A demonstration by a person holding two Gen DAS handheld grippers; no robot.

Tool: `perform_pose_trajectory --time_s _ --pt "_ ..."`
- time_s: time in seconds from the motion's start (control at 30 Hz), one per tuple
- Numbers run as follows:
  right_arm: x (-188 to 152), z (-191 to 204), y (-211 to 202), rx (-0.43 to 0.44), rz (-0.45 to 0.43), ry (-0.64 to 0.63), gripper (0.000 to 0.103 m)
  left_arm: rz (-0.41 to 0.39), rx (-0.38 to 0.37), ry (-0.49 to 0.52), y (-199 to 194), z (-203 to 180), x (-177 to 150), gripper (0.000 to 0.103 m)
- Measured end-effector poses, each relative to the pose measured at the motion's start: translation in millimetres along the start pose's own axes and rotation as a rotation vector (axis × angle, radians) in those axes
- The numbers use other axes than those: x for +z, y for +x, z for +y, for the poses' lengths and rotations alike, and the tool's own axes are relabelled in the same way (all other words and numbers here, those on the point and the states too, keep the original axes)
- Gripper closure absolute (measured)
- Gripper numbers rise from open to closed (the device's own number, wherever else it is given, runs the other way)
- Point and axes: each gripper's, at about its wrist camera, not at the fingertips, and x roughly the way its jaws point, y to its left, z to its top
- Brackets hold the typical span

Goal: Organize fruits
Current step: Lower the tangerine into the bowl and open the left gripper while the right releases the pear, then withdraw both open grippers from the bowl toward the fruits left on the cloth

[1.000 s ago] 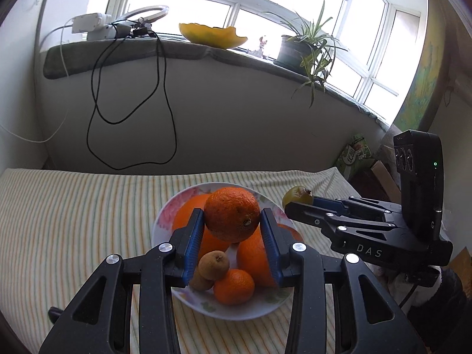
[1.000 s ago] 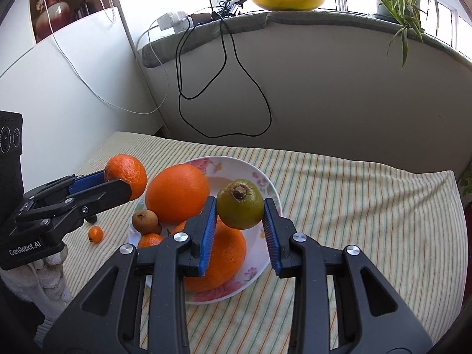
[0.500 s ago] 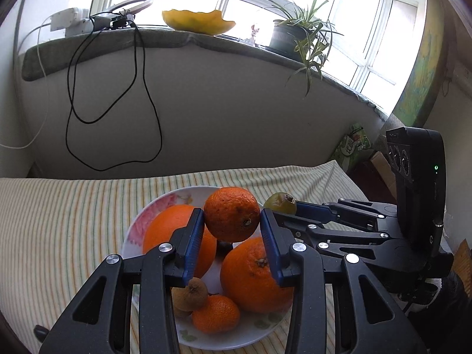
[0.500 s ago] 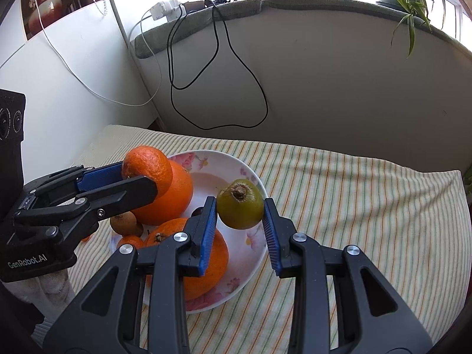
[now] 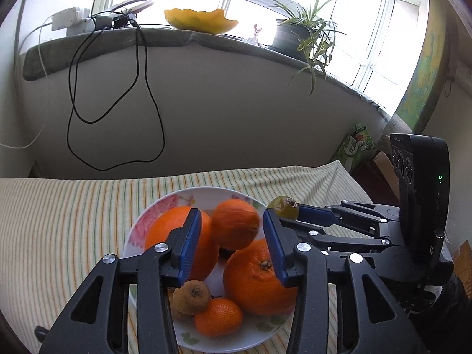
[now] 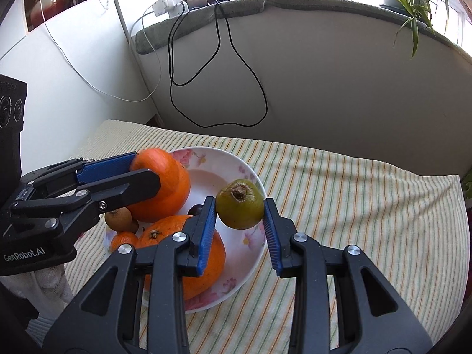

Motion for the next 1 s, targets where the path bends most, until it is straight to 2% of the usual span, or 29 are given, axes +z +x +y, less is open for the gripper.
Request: perform_pose_trajectory --time_s 0.07,0.13,0.2,1.0 --pt "-0.2 0.2 0.5 0.004 0.002 0.001 0.068 -0.005 -0.001 -0.004 -1.4 0.5 1.2 0.056" --pt "0.6 1.0 -1.1 -0.004 -0.011 -0.003 0.048 -0.01 0.0 -0.005 -3.3 1.5 1.4 0.056" --pt "1.0 2.3 -4.1 -0.004 -0.024 -0.01 0.043 -0.011 -0.001 -0.006 -5.3 2.1 0.7 0.056" --pt "-7.2 23.8 -43.1 -0.033 -0.053 -0.016 0.042 -0.064 -0.003 0.004 -46.2 -2.5 -6.7 0.056"
